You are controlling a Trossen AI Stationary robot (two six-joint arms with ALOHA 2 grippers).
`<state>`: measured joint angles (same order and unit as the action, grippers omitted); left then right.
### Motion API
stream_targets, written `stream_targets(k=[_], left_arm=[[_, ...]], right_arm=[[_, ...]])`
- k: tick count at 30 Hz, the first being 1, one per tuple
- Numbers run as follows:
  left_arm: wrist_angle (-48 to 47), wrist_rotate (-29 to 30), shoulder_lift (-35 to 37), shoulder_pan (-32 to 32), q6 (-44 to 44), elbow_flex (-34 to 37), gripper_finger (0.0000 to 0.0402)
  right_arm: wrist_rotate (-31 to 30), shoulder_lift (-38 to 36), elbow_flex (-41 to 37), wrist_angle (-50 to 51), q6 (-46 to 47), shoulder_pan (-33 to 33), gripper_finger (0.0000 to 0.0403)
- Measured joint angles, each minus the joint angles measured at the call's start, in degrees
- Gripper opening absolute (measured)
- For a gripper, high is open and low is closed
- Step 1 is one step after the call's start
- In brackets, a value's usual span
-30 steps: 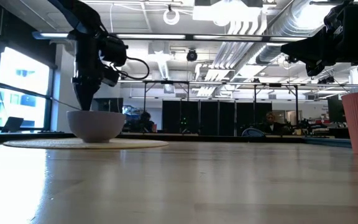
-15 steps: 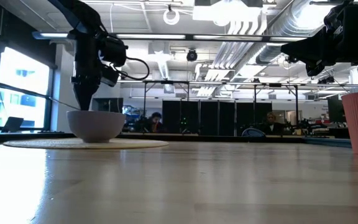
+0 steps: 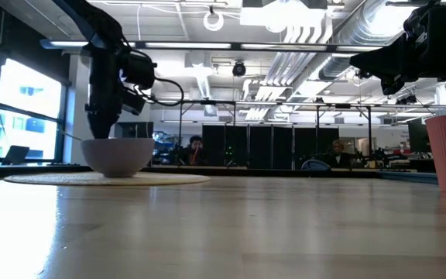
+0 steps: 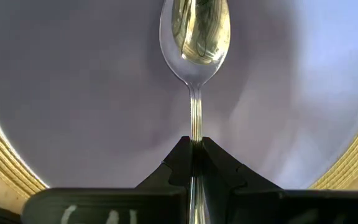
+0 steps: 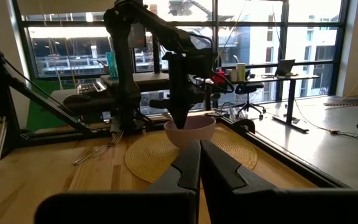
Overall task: Pick & Place Utensil
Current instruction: Put the silver spoon into the purple bowl, then put the silver fork into the purple bowl
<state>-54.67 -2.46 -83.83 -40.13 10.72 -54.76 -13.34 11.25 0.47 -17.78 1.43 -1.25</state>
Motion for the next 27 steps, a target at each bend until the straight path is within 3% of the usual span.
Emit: stream_targets(k=[14, 27], left_arm=[[-0.13, 1.96, 0.00, 0.02, -0.43, -0.26, 0.0075], [-13.21, 1.70, 2.39, 2.60, -2.18, -12.78, 0.0095]], right_arm=[[-0.02, 0.00, 0.01, 0.00, 0.00, 0.02, 0.0002], [0.00, 0.00, 0.00, 0.00, 0.00, 0.02, 0.0002]])
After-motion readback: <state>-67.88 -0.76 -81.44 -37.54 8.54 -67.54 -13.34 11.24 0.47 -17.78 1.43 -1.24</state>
